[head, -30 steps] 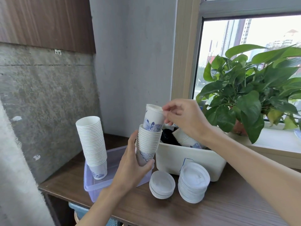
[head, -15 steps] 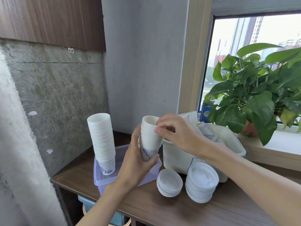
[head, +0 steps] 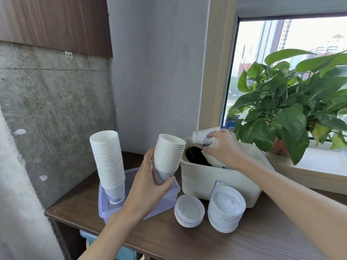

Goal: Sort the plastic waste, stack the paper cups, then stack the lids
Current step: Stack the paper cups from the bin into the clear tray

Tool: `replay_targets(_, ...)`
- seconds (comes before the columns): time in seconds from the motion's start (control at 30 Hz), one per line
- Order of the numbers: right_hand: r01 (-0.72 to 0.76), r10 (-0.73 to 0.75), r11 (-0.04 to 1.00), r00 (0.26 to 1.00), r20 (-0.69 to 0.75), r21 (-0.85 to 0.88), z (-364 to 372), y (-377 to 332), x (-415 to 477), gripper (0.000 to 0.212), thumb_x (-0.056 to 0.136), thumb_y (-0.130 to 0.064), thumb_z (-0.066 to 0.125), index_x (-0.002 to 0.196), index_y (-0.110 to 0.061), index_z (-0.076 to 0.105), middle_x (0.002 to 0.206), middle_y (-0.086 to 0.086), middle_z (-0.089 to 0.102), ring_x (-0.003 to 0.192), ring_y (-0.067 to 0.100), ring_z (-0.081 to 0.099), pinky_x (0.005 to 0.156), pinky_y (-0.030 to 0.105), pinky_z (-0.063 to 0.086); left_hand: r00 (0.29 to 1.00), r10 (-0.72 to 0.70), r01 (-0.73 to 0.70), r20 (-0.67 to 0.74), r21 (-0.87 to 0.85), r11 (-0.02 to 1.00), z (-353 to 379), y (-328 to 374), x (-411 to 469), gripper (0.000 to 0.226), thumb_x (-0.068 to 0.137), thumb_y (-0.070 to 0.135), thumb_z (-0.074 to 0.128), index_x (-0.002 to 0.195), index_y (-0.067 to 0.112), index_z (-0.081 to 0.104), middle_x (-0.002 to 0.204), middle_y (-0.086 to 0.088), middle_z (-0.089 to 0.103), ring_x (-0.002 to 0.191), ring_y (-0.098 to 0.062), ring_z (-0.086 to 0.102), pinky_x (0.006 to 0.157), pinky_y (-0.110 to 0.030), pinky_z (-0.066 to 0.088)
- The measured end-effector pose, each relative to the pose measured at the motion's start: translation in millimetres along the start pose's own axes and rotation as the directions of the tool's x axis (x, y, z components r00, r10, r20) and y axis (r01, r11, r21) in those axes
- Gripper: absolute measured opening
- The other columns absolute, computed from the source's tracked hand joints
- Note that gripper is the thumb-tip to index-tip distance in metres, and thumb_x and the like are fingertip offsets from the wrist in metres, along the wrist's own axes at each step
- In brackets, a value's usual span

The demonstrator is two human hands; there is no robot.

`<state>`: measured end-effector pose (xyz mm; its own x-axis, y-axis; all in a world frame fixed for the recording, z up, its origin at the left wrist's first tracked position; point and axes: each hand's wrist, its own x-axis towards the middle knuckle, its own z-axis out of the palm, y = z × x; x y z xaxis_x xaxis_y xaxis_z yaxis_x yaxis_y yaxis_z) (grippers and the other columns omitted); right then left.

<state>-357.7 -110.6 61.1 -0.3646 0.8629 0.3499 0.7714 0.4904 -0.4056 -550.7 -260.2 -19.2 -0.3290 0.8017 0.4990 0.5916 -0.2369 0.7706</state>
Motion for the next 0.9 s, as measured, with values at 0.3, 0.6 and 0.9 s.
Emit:
replay_targets(0.3, -0.026, 0.034, 0.995, 0.996, 0.082, -0.097, 2, 29, 7, 0.027, 0.083, -0.031, 0.068, 0.1, -0.027, 0.047, 0.102, 0.004, 0.055, 0.081, 0.024, 0.052, 0.061, 0.031, 0.038, 0.998, 0.007, -0.006, 0.062, -0.022, 1.0, 16, 2, 5, 0.08, 0.079, 0.019, 0.08, 0.135, 0.047, 0.032, 0.118, 0.021, 0.06, 0.11, 0.004, 0.057, 0.082, -0.007, 0.045)
replay_targets(0.6, -0.001, -0.004, 0.998, 0.997, 0.081, 0.065, 6, 45, -5, 0.06, 0.072, -0.025, 0.076, 0.112, -0.017, 0.032, 0.1, 0.003, 0.052, 0.089, 0.024, 0.056, 0.067, 0.04, 0.05, 0.996, 0.008, -0.007, 0.084, -0.014, 1.0, 21, 5, 4, 0.08, 0.079, 0.019, 0.08, 0.137, 0.045, 0.032, 0.117, 0.019, 0.062, 0.11, 0.0, 0.058, 0.085, -0.015, 0.046)
replay_targets(0.9, 0.084, 0.13, 0.8, 0.942, -0.309, 0.594, -34, -1, -8, 0.052, 0.077, -0.024, 0.078, 0.107, -0.013, 0.038, 0.091, -0.002, 0.05, 0.085, 0.017, 0.051, 0.059, 0.026, 0.041, 0.997, 0.031, -0.033, 0.068, 0.024, 0.999, 16, 8, 0, 0.085, 0.078, 0.022, 0.08, 0.125, 0.067, 0.025, 0.123, 0.022, 0.058, 0.114, 0.0, 0.056, 0.087, -0.017, 0.046)
